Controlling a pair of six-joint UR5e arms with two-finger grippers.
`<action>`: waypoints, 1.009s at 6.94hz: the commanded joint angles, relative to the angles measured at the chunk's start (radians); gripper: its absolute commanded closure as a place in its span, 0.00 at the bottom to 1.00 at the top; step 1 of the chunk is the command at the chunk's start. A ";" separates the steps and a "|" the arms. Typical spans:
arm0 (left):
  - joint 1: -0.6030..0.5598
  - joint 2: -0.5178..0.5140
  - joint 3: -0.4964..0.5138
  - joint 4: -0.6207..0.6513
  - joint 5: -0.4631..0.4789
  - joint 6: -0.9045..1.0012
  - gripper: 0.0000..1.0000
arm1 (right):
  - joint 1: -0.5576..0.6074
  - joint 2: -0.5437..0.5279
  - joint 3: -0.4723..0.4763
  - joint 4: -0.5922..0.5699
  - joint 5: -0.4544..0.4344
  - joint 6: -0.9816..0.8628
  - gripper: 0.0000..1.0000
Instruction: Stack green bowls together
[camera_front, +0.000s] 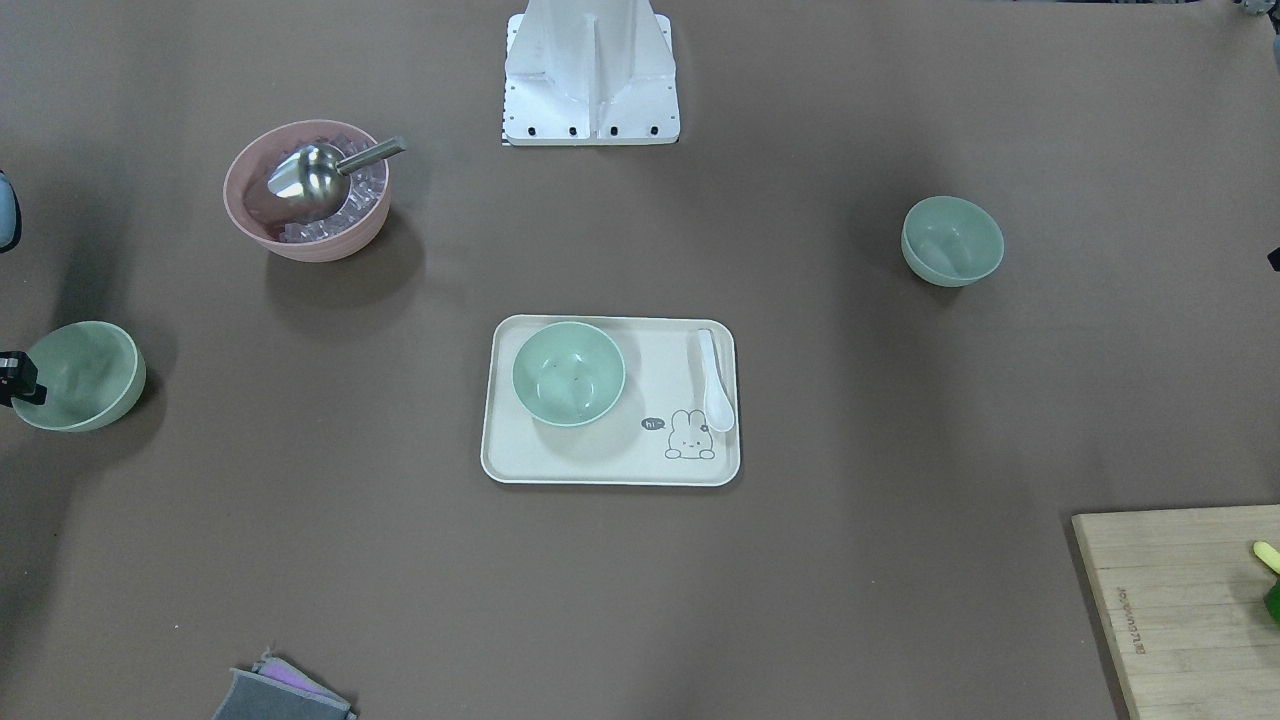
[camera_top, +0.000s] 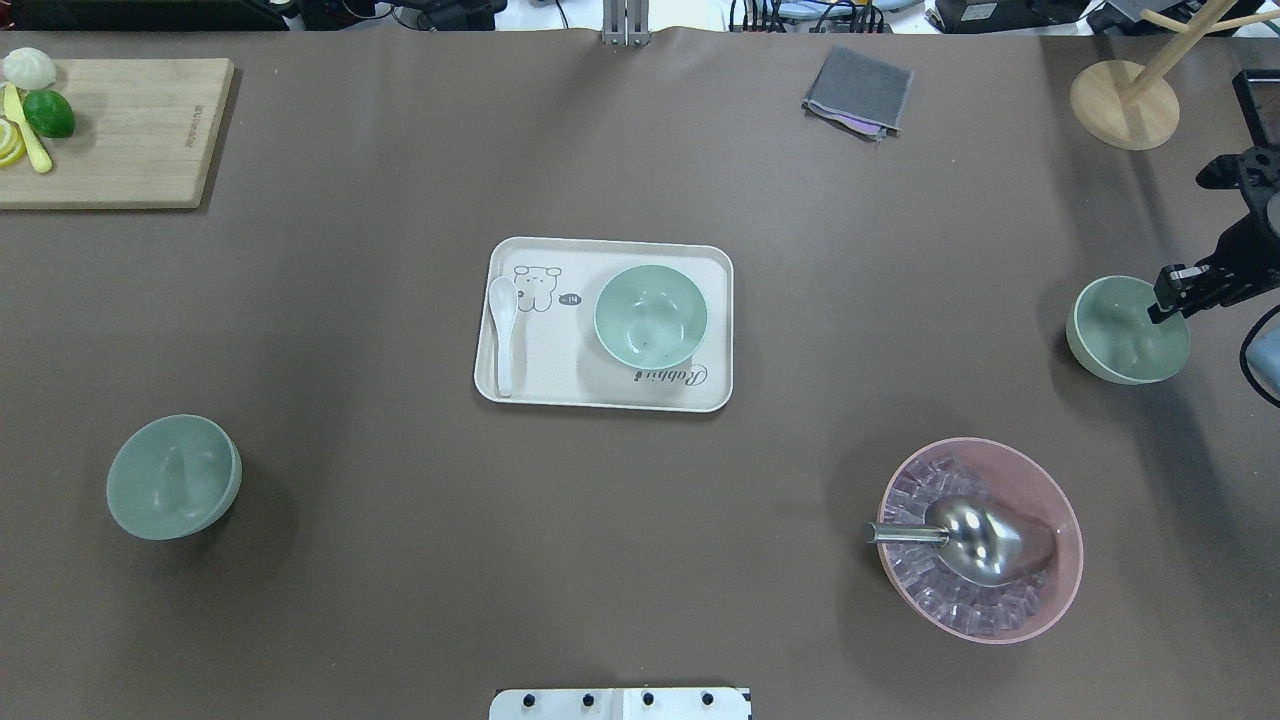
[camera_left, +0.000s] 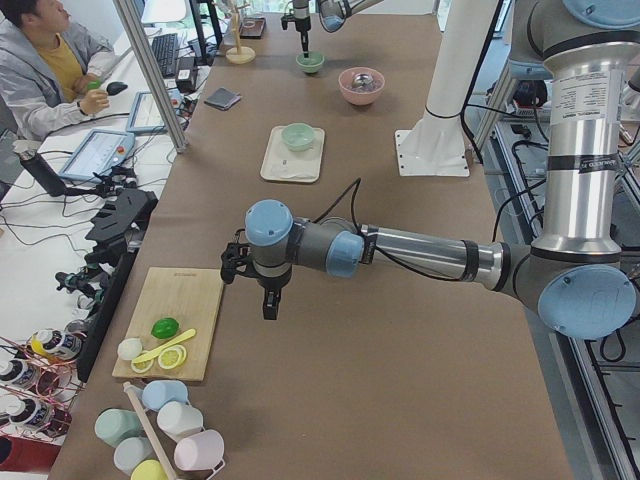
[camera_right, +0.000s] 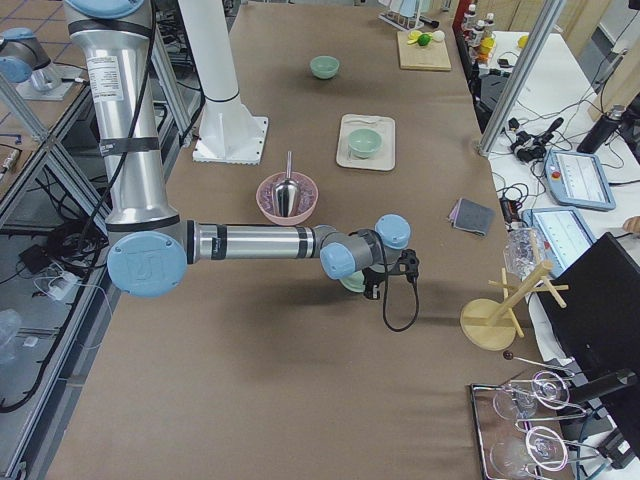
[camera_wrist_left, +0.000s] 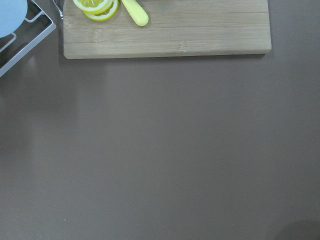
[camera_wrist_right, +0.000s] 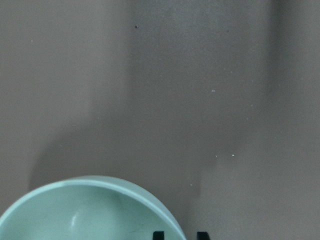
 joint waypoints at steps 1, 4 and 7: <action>0.050 -0.021 -0.013 -0.003 -0.037 -0.154 0.02 | -0.002 0.003 0.006 -0.001 0.029 0.011 1.00; 0.300 -0.009 -0.039 -0.245 -0.011 -0.454 0.03 | 0.013 0.188 0.019 -0.015 0.121 0.249 1.00; 0.501 0.092 -0.061 -0.422 0.105 -0.506 0.08 | -0.034 0.342 0.045 -0.011 0.178 0.578 1.00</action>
